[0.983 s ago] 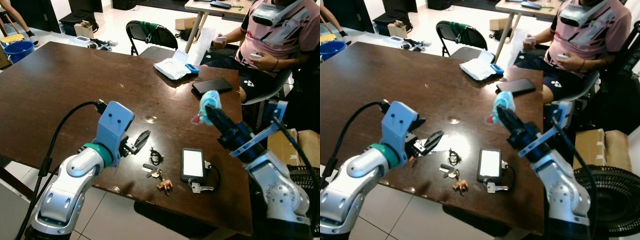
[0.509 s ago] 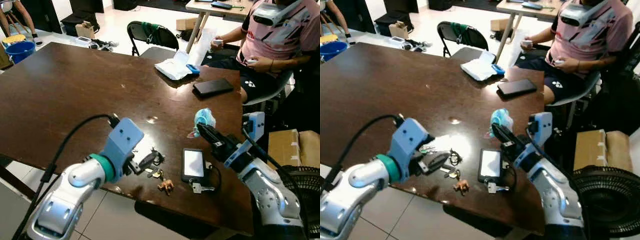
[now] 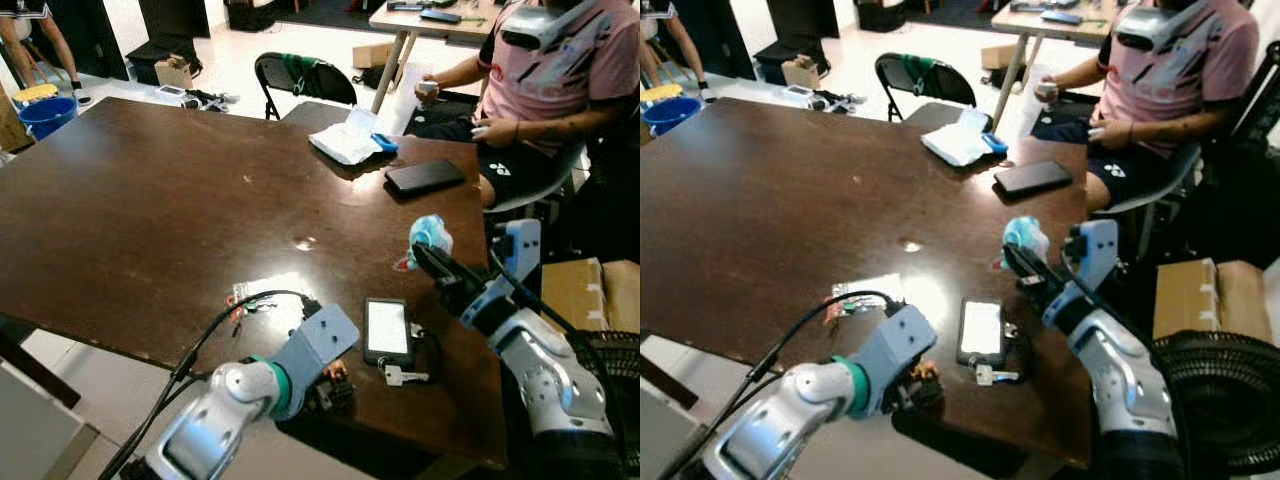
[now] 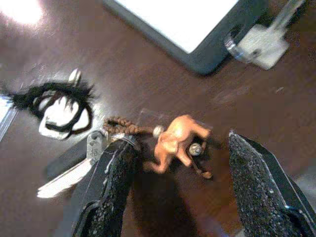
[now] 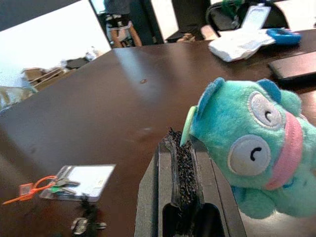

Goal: Hang keys on a hook

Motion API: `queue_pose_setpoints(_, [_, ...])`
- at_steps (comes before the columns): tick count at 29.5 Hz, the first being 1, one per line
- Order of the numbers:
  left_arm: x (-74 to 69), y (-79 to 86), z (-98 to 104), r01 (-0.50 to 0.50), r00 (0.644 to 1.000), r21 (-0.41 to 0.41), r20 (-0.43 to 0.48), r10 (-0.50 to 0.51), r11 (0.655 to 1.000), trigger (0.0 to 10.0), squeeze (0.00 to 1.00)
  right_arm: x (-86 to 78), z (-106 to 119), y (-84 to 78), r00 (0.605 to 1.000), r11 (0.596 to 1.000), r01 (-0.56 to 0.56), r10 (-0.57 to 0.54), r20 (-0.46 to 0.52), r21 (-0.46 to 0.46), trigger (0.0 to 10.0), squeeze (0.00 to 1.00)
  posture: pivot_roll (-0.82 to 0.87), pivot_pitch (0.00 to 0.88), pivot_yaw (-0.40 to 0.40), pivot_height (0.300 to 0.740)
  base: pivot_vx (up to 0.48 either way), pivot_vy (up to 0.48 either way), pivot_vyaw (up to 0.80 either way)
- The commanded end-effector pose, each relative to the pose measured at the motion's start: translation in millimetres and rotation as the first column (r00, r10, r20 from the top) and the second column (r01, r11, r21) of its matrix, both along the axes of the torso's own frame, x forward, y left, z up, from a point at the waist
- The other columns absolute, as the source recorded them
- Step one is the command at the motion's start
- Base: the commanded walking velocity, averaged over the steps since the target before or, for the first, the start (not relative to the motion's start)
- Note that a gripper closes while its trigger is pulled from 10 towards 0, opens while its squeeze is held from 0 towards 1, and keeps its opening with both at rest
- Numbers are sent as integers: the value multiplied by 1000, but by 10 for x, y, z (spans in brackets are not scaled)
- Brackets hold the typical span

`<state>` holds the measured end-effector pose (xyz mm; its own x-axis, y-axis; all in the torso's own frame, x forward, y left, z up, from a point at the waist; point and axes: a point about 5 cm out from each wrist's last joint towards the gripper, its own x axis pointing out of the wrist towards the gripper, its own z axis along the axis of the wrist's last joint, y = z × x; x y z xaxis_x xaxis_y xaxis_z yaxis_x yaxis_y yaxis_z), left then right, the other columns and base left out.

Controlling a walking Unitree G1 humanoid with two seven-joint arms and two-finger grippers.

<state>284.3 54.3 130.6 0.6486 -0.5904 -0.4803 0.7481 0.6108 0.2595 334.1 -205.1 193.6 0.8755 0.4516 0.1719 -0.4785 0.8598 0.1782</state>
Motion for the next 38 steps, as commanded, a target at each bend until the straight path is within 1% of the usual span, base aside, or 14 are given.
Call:
queue_pose_setpoints(1, [-1,65,-114,-20,999,37,-33,21,999,10000,0,-2,-41,-15,1000,1000,3,-3,-7,-6,10000,0,25,56,132,740,0,0,0])
queue_pose_setpoints(4, [-10,71,-128,-19,999,41,-44,21,999,10000,0,1,-51,-15,1000,1000,3,-3,-9,-6,10000,0,26,59,133,740,0,0,0])
queue_pose_setpoints(5, [-14,76,-135,-23,998,44,-49,25,999,8627,0,1,-58,-11,1000,1000,3,-3,-9,-6,10000,0,26,63,135,740,0,0,0])
queue_pose_setpoints(7, [-12,77,-147,-29,998,49,-54,32,998,8627,0,5,-66,-8,1000,1000,3,-3,-10,-5,10000,0,26,63,135,740,0,0,0])
queue_pose_setpoints(8, [-5,86,-161,-41,998,56,-55,44,998,3922,0,6,-73,-2,1000,1000,1,-1,-10,-3,10000,0,25,66,135,740,0,0,0])
queue_pose_setpoints(12, [1,93,-171,-50,997,60,-55,53,997,3922,0,6,-77,1,1000,1000,0,0,-10,-3,10000,0,25,66,135,740,0,0,0])
queue_pose_setpoints(13, [16,118,-184,-64,996,67,-52,67,996,0,0,8,-86,4,1000,1000,-2,2,-12,-2,10000,0,29,72,134,740,0,0,0])
queue_pose_setpoints(22, [81,180,-157,-112,993,61,-27,114,992,0,0,29,-101,18,1000,1000,-9,9,-12,2,10000,0,34,76,129,740,0,0,0])
queue_pose_setpoints(23, [118,173,-23,-115,993,1,27,114,993,1098,0,32,-96,29,1000,1000,-12,12,-9,4,10000,0,32,77,126,740,0,0,0])
queue_pose_setpoints(25, [134,167,54,-110,992,-32,61,112,993,1098,0,33,-94,33,1000,1000,-13,13,-8,5,10000,0,32,77,126,740,0,0,0])
queue_pose_setpoints(26, [178,164,266,-114,980,-113,151,130,987,10000,0,34,-84,41,1000,1000,-15,15,-5,7,10000,0,33,79,124,740,0,0,0])
queue_pose_setpoints(28, [219,188,602,-111,943,-232,283,176,966,10000,0,33,-71,58,1000,1000,-20,20,0,9,10000,0,33,80,123,740,0,0,0])
queue_pose_setpoints(33, [186,287,1147,-57,865,-400,437,245,915,10000,0,33,-46,105,999,999,-34,34,11,19,10000,0,34,82,119,740,0,0,0])
queue_pose_setpoints(38, [195,402,1259,-93,828,-423,470,306,901,10000,0,32,-32,168,999,998,-48,47,21,32,10000,0,40,82,114,740,0,0,0])
